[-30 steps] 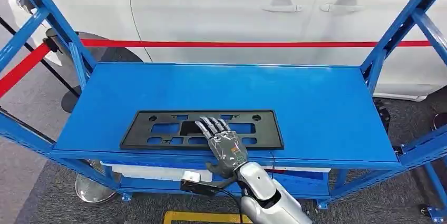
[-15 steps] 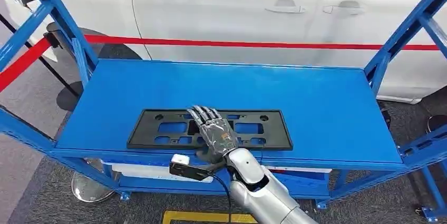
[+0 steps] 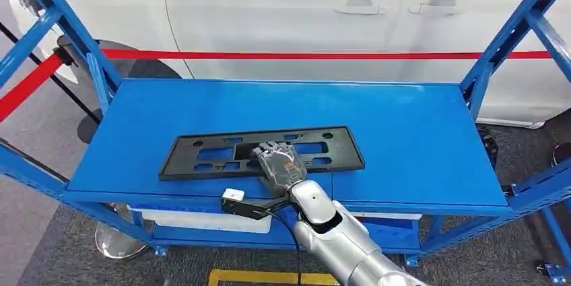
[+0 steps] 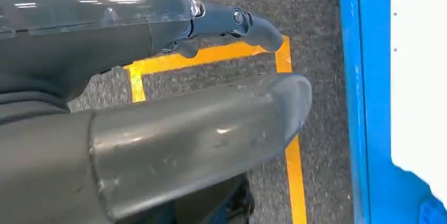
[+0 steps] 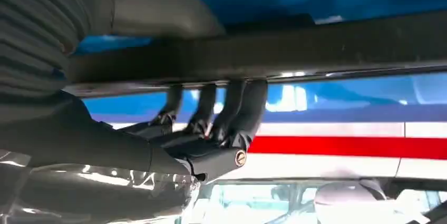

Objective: Take the parts from the cabinet and place them on the table.

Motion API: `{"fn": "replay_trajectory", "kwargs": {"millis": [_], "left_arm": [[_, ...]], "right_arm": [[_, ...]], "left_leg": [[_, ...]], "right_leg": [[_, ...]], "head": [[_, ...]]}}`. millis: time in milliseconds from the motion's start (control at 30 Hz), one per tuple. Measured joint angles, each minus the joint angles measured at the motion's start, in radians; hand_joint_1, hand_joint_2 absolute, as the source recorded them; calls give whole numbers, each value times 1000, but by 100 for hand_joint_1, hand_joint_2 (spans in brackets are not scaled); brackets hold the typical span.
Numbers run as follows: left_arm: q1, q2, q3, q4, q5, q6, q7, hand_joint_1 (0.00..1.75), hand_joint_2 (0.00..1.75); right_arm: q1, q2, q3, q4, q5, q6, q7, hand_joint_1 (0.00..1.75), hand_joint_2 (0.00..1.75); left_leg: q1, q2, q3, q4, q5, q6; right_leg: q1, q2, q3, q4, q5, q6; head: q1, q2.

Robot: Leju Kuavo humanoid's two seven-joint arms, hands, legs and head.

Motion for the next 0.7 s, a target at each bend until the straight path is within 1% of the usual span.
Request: {"fn": "replay_trajectory", "kwargs": {"millis": [33, 67, 100, 133, 167, 200, 233, 267, 300, 333, 367, 400, 433, 467, 500, 533, 567, 600, 633, 667, 700], "left_arm": [[-1, 0, 0, 0, 0, 0, 0, 0, 0], [-1, 0, 0, 0, 0, 0, 0, 0, 0], [0, 0, 0, 0, 0, 1, 1, 0, 0], [2, 0, 0, 0, 0, 1, 1, 0, 0], [3, 0, 0, 0, 0, 1, 1, 0, 0], [2, 0, 0, 0, 0, 1, 1, 0, 0], [1, 0, 0, 0, 0, 1, 1, 0, 0], [1, 1, 0, 0, 0, 1, 1, 0, 0], [-1, 1, 0, 0, 0, 1, 2, 0, 0], [-3, 1, 0, 0, 0, 1, 3, 0, 0], [-2, 1, 0, 0, 0, 1, 4, 0, 0], [-1, 1, 0, 0, 0, 2, 6, 0, 0], [-1, 0, 0, 0, 0, 3, 7, 0, 0], [-2, -2, -1, 0, 0, 3, 8, 0, 0], [-3, -2, -1, 0, 0, 3, 8, 0, 0], [-4, -2, -1, 0, 0, 3, 9, 0, 0], [-4, -2, -1, 0, 0, 4, 9, 0, 0], [-3, -2, -1, 0, 0, 5, 10, 0, 0], [-2, -2, -1, 0, 1, 8, 10, 0, 0], [-2, -2, -1, 0, 3, 10, 10, 0, 0], [-2, -2, -1, 0, 7, 11, 10, 0, 0]], "right_arm": [[-3, 0, 0, 5, 2, 0, 1, 175, 175], [-4, 0, 0, 12, 4, 0, 2, 175, 175], [-4, -1, 0, 17, 6, 0, 5, 175, 175], [-3, -1, 0, 23, 8, 0, 5, 175, 175], [-3, -1, 0, 28, 10, 0, 5, 175, 175], [-4, -1, 0, 29, 10, 0, 5, 175, 175], [-6, -1, 0, 30, 10, 0, 5, 175, 175], [-8, -1, 0, 33, 11, 0, 4, 175, 175], [-10, -1, 0, 35, 13, -1, 5, 175, 175], [-11, -1, 0, 36, 15, -1, 7, 175, 175], [-12, -1, 0, 37, 20, -1, 10, 175, 175], [-12, -2, 0, 38, 25, 2, 14, 175, 175], [-14, -3, 0, 40, 36, 8, 18, 175, 175], [-15, -6, 0, 42, 45, 12, 22, 175, 175], [-18, -8, 0, 44, 58, 19, 24, 175, 175], [-19, -10, 0, 46, 67, 22, 26, 175, 175], [-19, -15, 0, 50, 74, 25, 27, 175, 175], [-18, -19, 0, 56, 78, 26, 27, 175, 175], [-18, -23, 0, 60, 79, 25, 26, 175, 175], [-18, -24, 0, 61, 70, 19, 19, 175, 175], [-18, -27, 0, 61, 51, 9, 8, 175, 175]], "left_leg": [[1, 0, -33, 72, -39, -3], [1, 0, -75, 163, -78, -6], [1, 0, -109, 233, -100, -8], [1, 0, -121, 255, -94, -9], [1, 0, -109, 223, -63, -8], [1, 0, -76, 153, -20, -7], [1, 1, -30, 60, 28, -4], [1, 2, 12, -32, 59, 1], [-6, 1, 24, -50, 40, 5], [-7, -2, 24, -53, 46, 13], [-7, -1, 23, -54, 46, 14], [-9, -2, 23, -54, 47, 19], [-2, -1, 25, -61, 52, 27], [2, 2, 28, -68, 58, 35], [2, 2, 28, -70, 59, 42], [1, 2, 26, -71, 60, 45], [1, 2, 25, -70, 60, 46], [1, 2, 24, -70, 60, 47], [1, 1, 24, -70, 60, 47], [1, 0, 26, -70, 60, 47], [1, -1, 28, -70, 59, 46]], "right_leg": [[1, -1, 0, 0, -1, -2], [3, -2, 0, 1, -2, -4], [4, -2, 0, 3, -3, -5], [4, -2, 1, 4, -4, -6], [4, -1, 1, 7, -6, -6], [3, 0, 2, 10, -8, -4], [3, 2, 5, 13, -12, -1], [3, 3, 7, 17, -16, 2], [11, 3, 4, 19, -18, 8], [10, 5, 2, 20, -17, 11], [10, 5, 3, 18, -16, 14], [8, 4, 5, 15, -14, 18], [12, 5, 5, 14, -15, 24], [7, 3, 3, 26, -26, 32], [7, 2, -16, 64, -55, 37], [5, 2, -48, 131, -94, 41], [3, 2, -90, 219, -135, 44], [1, 2, -126, 292, -160, 47], [-1, 2, -147, 332, -162, 48], [-3, 2, -141, 316, -140, 49], [-6, 2, -112, 255, -98, 48]], "head": [[-3, 0], [-3, 0], [-3, 0], [-4, 0], [-3, 0], [-5, 0], [-5, 0], [-5, 0], [-4, 0], [-5, 0], [-2, 0], [-3, 0], [-3, 0], [-3, 0], [4, 0], [6, 0], [6, 0], [6, 0], [6, 0], [6, 0], [6, 0]]}}
